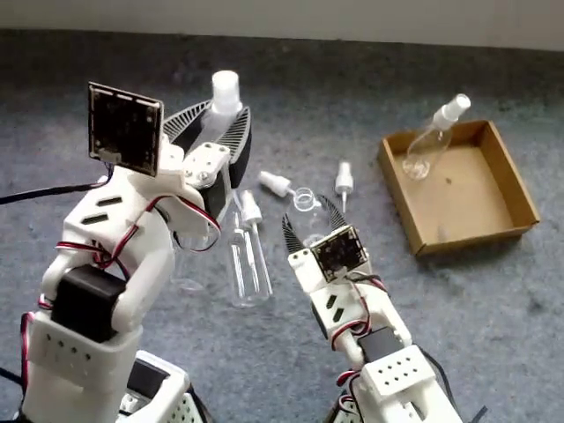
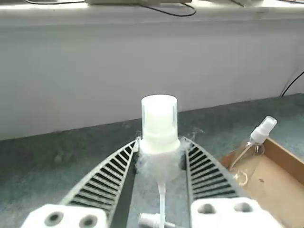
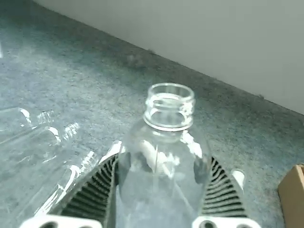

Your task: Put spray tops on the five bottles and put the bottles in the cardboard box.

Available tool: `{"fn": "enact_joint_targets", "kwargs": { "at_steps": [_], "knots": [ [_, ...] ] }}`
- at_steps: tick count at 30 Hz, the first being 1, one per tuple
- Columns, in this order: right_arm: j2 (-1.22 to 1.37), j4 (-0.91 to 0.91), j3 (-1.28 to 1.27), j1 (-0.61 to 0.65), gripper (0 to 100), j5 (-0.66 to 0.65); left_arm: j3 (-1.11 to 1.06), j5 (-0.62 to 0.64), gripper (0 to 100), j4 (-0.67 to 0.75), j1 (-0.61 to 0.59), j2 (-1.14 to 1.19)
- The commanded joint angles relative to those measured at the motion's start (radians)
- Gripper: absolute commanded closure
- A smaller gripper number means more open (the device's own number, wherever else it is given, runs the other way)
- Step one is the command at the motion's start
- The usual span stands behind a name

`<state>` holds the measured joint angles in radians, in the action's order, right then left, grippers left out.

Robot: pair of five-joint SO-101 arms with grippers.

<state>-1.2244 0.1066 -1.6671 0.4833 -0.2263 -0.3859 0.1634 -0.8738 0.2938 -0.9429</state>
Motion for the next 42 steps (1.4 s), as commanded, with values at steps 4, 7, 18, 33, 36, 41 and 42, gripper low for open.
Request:
{"fn": "enact_joint_targets", "kwargs": {
  "at_steps": [4,7,18,33,36,41,42],
  "knots": [
    [-0.016,0.091,-0.058,0.008,89.0,-0.014,-0.154,0.011,99,0.354,0.11,-0.033],
    [-0.016,0.179,-0.068,0.008,89.0,-0.012,-0.205,0.009,99,0.485,0.136,-0.033],
    [-0.016,0.231,-0.176,0.005,89.0,0.064,-0.229,0.006,99,0.655,0.189,-0.035],
    [-0.016,0.188,-0.176,0.007,89.0,0.066,-0.143,0.006,99,0.551,0.257,-0.05],
    [-0.016,0.182,-0.176,0.007,89.0,0.068,-0.148,-0.04,99,0.549,0.26,-0.061],
    [-0.016,0.177,-0.176,0.007,89.0,0.071,-0.196,-0.107,99,0.549,0.26,-0.067],
    [-0.016,0.177,-0.176,0.007,89.0,0.071,-0.203,-0.107,99,0.549,0.26,-0.067]
  ]
}}
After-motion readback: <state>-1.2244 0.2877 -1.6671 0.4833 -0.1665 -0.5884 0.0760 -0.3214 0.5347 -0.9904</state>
